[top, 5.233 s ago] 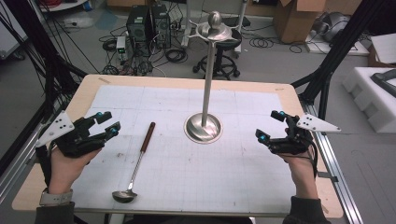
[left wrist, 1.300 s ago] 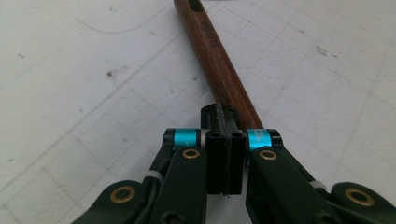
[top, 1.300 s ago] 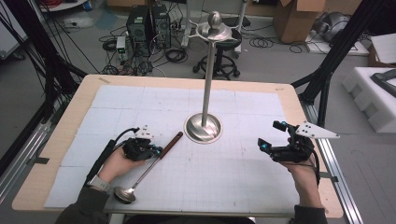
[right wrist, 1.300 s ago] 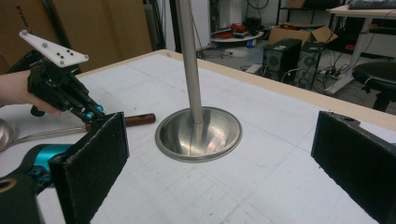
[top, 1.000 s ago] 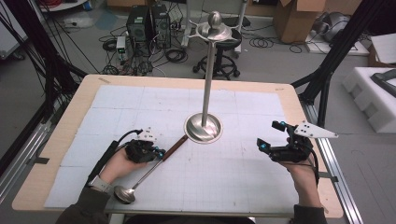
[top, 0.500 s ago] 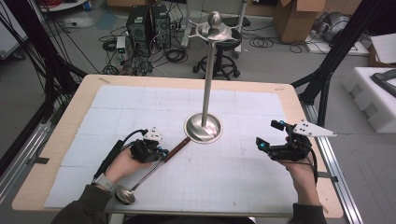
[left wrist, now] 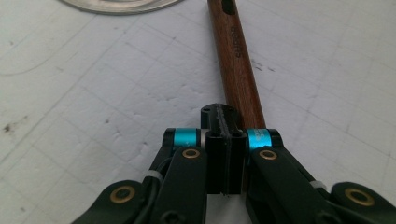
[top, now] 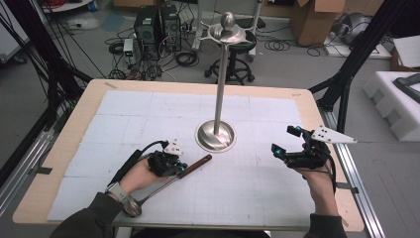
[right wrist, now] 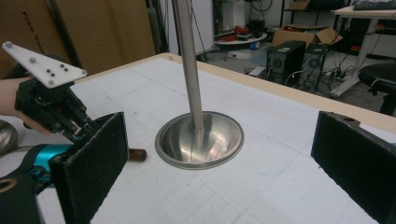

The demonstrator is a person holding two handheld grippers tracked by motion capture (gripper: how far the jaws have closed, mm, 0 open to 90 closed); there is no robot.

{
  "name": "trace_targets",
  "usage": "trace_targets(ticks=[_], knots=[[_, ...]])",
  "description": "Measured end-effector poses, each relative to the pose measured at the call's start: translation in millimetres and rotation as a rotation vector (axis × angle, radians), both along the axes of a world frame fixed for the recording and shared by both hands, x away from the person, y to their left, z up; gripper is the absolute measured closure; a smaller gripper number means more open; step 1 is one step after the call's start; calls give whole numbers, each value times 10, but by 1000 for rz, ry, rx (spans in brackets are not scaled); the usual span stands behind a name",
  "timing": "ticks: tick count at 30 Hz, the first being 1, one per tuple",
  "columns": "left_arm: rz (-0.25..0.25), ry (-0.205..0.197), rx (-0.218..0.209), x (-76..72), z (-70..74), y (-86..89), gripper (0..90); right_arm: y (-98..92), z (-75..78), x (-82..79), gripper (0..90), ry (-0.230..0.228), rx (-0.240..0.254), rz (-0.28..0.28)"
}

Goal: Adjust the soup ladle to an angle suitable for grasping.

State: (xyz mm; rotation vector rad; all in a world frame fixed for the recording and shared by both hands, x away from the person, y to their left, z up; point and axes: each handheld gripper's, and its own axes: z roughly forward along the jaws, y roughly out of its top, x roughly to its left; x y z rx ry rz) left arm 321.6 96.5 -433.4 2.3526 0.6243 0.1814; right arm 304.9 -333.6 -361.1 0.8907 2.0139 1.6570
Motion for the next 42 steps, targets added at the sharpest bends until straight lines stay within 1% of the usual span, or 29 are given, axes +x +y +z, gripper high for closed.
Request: trace_targets(ticks=[2, 3, 5, 8, 10, 12, 15, 17, 18, 22, 23, 24, 29, 30, 31, 32, 33, 34, 35, 36, 37, 38, 39, 40, 41, 42], knots=[[-5, -3, 6, -18, 3, -14, 897, -3, 1, -2, 27, 1, 2, 0], [-22, -9, 16, -43, 8, -35, 897, -3, 2, -3, 27, 1, 4, 2], [-25, -9, 14, -54, 6, -46, 897, -3, 1, -2, 27, 1, 5, 2], [-47, 2, 13, -84, 9, -81, 897, -5, -1, 1, 27, 4, 4, 5], [-50, 2, 14, -92, 9, -87, 897, -6, 0, 1, 27, 3, 9, 5], [-85, 3, 18, -140, 14, -136, 897, -14, 4, -4, 27, 1, 9, 1], [-91, -5, 24, -167, 15, -161, 897, -17, 7, -6, 27, -1, 12, 2], [-111, -1, 26, -190, 18, -176, 897, -17, 6, -4, 27, -1, 11, 2], [-120, -8, 29, -203, 18, -184, 897, -14, 4, -5, 27, 2, 8, 2], [-148, -9, 34, -248, 22, -206, 896, -9, 4, -7, 27, 5, 10, 4], [-162, -9, 30, -270, 20, -216, 897, -10, 4, -6, 27, 3, 10, 4], [-191, -13, 36, -291, 22, -224, 896, -13, 4, -5, 27, 0, 9, 3], [-186, -11, 28, -280, 30, -219, 891, -5, 1, -5, 27, 1, 7, 6], [-187, -20, 8, -259, 67, -185, 859, -2, 1, -4, 27, 1, 7, 9], [-187, -20, 8, -259, 67, -185, 821, -3, 1, -3, 27, 1, 8, 7], [-188, -18, -21, -255, 94, -163, 821, -3, 1, -3, 27, 1, 8, 7], [-192, -22, -32, -251, 128, -134, 805, -5, 1, -2, 27, 2, 8, 7], [-195, -22, -64, -268, 183, -95, 758, -7, 1, -2, 27, 3, 9, 7], [-195, -22, -64, -268, 183, -95, 727, -7, 1, -2, 27, 3, 9, 7], [-197, -19, -70, -276, 211, -73, 727, -7, 0, -1, 27, 3, 9, 7], [-203, -15, -76, -284, 236, -52, 694, -6, -1, -1, 27, 4, 9, 7], [-205, -12, -91, -295, 254, -36, 549, -2, -4, -4, 27, 7, 5, 8], [-225, 20, -113, -306, 290, -1, 501, 0, -5, -9, 27, 9, 4, 10], [-225, 20, -113, -306, 290, -1, 449, 0, -5, -9, 27, 9, 4, 10], [-236, 34, -127, -323, 307, 15, 449, 1, -4, -12, 27, 7, 3, 13], [-260, 13, -125, -364, 341, 44, 360, 5, -1, -19, 27, 5, 6, 17]])
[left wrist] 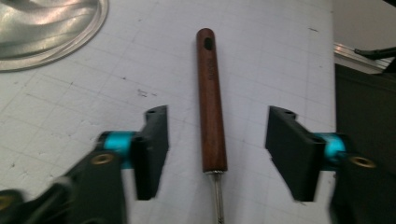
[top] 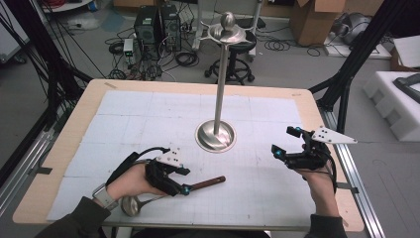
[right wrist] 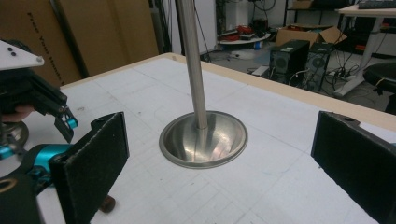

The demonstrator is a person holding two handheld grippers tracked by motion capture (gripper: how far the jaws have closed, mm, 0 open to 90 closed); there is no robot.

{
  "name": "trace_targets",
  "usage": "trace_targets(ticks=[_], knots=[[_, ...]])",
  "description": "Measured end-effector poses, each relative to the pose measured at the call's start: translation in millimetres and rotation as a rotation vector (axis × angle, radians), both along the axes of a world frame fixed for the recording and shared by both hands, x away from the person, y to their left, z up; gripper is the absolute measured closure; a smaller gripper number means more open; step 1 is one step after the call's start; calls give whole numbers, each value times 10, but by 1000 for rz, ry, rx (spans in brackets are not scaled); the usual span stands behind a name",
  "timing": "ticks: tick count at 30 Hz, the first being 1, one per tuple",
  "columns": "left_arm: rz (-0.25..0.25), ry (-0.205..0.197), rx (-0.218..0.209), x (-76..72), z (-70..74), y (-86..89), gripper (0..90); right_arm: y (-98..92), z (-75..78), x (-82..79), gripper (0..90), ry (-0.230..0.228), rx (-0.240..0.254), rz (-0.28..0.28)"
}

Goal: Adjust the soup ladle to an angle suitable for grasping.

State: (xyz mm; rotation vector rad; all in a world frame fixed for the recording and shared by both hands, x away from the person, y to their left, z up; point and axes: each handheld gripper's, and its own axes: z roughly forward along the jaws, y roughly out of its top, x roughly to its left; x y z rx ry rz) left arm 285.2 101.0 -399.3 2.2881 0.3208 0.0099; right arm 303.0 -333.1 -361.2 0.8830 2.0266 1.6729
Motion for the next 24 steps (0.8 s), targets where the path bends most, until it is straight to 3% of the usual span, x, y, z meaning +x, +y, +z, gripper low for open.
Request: trace_targets(ticks=[3, 5, 8, 12, 15, 20, 22, 24], knots=[[-2, -29, 13, -33, 27, 26, 298, -2, 4, -6, 27, -2, 3, 3], [-4, -76, 42, -62, 65, 60, 272, -11, 5, -8, 27, 0, 7, -2], [39, -108, 89, -112, 129, 120, 217, -19, 3, 0, 27, 1, 8, -5], [13, -78, 119, -148, 159, 168, 189, -16, 2, 9, 28, -6, 10, -8], [-29, -70, 160, -185, 149, 208, 209, 8, 22, 1, 30, -14, 48, 7], [-20, -56, 197, -210, 123, 271, 243, 58, 66, -18, 32, -27, 48, 32], [-10, -44, 243, -218, 91, 295, 251, 53, 77, -15, 31, -32, 51, 32], [-7, -40, 257, -217, 75, 300, 253, 50, 74, -12, 31, -27, 52, 32]])
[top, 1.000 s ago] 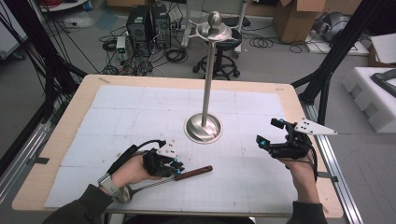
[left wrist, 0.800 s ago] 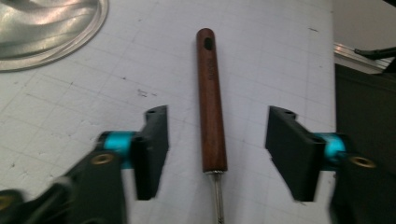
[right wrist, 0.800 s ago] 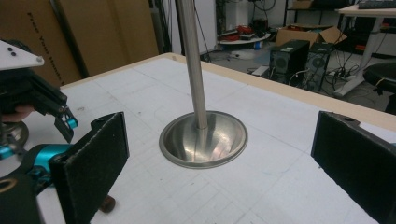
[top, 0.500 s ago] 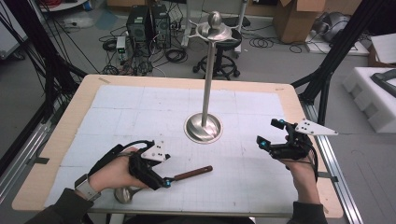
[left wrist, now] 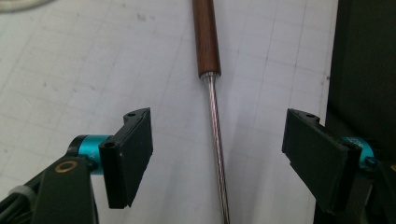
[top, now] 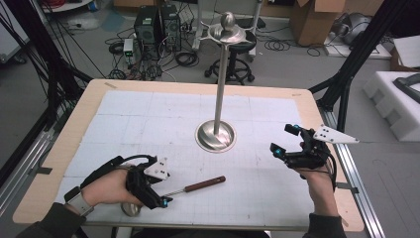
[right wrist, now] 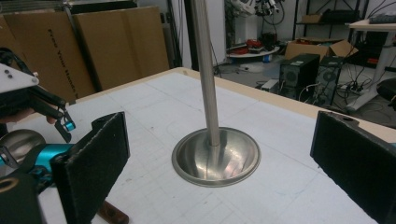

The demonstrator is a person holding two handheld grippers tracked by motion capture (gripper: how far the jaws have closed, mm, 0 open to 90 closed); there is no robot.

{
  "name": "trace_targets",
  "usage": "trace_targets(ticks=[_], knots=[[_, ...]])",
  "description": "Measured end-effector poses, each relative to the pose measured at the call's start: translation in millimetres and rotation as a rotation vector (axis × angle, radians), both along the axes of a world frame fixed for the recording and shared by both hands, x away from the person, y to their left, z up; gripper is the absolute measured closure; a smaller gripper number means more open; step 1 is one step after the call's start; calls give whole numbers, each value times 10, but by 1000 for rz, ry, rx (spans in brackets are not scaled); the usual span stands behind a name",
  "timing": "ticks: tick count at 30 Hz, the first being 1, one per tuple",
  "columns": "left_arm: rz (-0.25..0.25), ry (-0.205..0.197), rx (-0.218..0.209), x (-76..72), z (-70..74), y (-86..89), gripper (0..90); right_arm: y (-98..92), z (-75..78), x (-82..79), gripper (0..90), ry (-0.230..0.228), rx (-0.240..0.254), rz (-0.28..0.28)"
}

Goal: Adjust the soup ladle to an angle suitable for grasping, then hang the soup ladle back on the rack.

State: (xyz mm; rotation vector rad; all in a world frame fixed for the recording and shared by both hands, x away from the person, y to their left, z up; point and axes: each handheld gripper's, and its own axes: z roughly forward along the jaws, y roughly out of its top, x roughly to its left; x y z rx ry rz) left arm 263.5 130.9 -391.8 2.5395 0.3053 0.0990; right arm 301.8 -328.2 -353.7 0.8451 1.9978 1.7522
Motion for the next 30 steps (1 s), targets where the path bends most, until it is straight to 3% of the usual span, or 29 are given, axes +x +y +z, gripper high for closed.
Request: trace_targets(ticks=[5, 9, 13, 16, 22, 24, 28, 30], knots=[[8, 9, 76, -10, -71, -2, 272, 11, -14, 23, 31, 7, -3, 8], [6, 13, 83, -22, -80, -3, 280, 13, -18, 39, 31, 9, -5, 7], [-10, 3, 143, -22, -104, -4, 310, 16, -31, 51, 31, 17, -9, 4], [-6, 19, 198, -17, -126, -25, 341, 15, -29, 49, 31, 20, -8, 15], [12, 52, 263, -5, -162, -57, 395, 2, -27, 52, 32, 15, -2, -2], [12, 73, 311, -19, -195, -73, 436, -2, -18, 51, 32, 15, 8, -1], [21, 87, 323, -14, -186, -85, 505, 6, -29, 68, 32, 17, 2, -1], [28, 85, 359, -2, -169, -102, 524, 12, -32, 68, 32, 22, 3, 5]])
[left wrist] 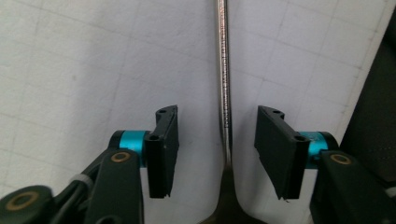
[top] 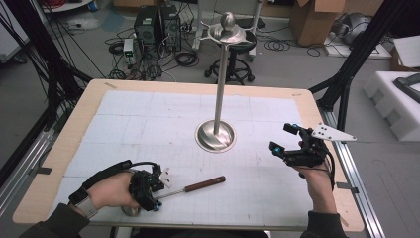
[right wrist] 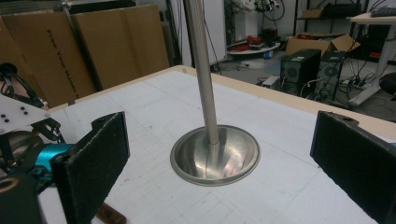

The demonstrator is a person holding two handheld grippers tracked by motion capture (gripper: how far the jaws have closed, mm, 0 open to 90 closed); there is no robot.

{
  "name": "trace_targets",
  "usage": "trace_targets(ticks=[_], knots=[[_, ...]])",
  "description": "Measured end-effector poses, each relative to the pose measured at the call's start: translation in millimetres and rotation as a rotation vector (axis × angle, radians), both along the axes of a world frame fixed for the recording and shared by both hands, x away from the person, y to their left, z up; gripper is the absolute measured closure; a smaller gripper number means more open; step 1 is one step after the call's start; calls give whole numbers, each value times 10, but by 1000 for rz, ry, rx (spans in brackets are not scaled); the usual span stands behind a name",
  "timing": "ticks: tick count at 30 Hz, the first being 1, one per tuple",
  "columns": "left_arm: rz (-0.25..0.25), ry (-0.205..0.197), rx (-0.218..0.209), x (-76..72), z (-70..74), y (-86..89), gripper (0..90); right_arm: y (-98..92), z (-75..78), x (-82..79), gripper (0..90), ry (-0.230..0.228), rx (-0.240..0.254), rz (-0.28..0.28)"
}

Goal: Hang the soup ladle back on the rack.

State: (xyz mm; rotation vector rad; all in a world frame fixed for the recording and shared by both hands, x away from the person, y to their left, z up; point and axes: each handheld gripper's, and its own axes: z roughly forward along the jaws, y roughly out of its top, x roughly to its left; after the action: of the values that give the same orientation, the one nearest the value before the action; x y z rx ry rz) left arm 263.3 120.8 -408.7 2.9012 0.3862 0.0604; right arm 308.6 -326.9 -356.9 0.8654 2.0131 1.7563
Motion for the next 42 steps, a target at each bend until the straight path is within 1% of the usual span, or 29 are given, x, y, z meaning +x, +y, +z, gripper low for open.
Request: trace_targets(ticks=[3, 4, 6, 7, 9, 10, 12, 14, 15, 16, 18, 21, 22, 23, 24, 26, 27, 29, 30, 31, 35, 36, 38, 39, 41, 42], knots=[[8, 21, 30, 6, 4, -47, 610, 8, -7, 5, 32, 2, -4, 5], [1, 23, 39, 12, 7, -56, 610, 8, -7, 5, 32, 2, -4, 5], [6, 37, 70, 17, 12, -104, 639, 7, -5, 0, 32, 6, -2, 4], [7, 36, 82, 20, 14, -118, 649, 4, -5, 2, 32, 1, -3, 3], [22, 42, 93, 31, 15, -134, 673, 0, -4, 0, 32, 1, -1, 2], [22, 44, 99, 31, 16, -140, 693, 0, -3, -1, 32, 3, 0, 2], [21, 46, 104, 29, 17, -146, 720, 0, -4, 0, 32, 2, -1, 4], [22, 49, 104, 30, 18, -142, 786, 3, -8, 4, 32, 8, -1, 2], [18, 56, 101, 28, 19, -138, 786, 3, -8, 4, 32, 8, -1, 2], [16, 55, 98, 27, 17, -135, 818, 4, -9, 6, 32, 7, -3, 1], [31, 61, 84, 33, 17, -116, 836, 9, -13, 8, 32, 6, -6, 2], [49, 78, 52, 56, 13, -67, 840, 8, -11, 5, 32, 3, -6, 5], [74, 98, 8, 78, 6, -5, 842, 3, -9, 4, 32, 7, -2, 5], [74, 98, 8, 78, 6, -5, 843, 3, -9, 4, 32, 7, -2, 5], [85, 100, -12, 77, 3, 18, 843, -1, -10, 4, 32, 9, -2, 2], [93, 98, -31, 75, 1, 45, 843, -15, -11, 10, 32, 5, 2, 3], [94, 92, -33, 75, 6, 54, 843, -22, -11, 12, 31, 5, 4, 0], [110, 64, -48, 72, 13, 71, 843, -32, -11, 14, 31, 8, 8, -2], [118, 58, -52, 79, 28, 85, 843, -33, -12, 15, 32, 9, 8, -2], [125, 57, -66, 85, 50, 101, 843, -35, -12, 17, 31, 6, 8, -2], [148, 51, -156, 87, 160, 178, 843, -47, -10, 17, 31, 6, 10, -1], [156, 43, -186, 86, 194, 209, 843, -54, -10, 20, 32, 4, 10, -3], [169, 26, -221, 83, 240, 258, 843, -80, -7, 20, 32, 3, 16, -10], [181, 24, -250, 77, 253, 280, 843, -94, -5, 19, 32, 0, 19, -14], [188, 37, -323, 69, 262, 323, 843, -120, -1, 12, 32, -3, 22, -20], [189, 35, -348, 59, 266, 342, 843, -128, 1, 7, 32, 1, 26, -23]])
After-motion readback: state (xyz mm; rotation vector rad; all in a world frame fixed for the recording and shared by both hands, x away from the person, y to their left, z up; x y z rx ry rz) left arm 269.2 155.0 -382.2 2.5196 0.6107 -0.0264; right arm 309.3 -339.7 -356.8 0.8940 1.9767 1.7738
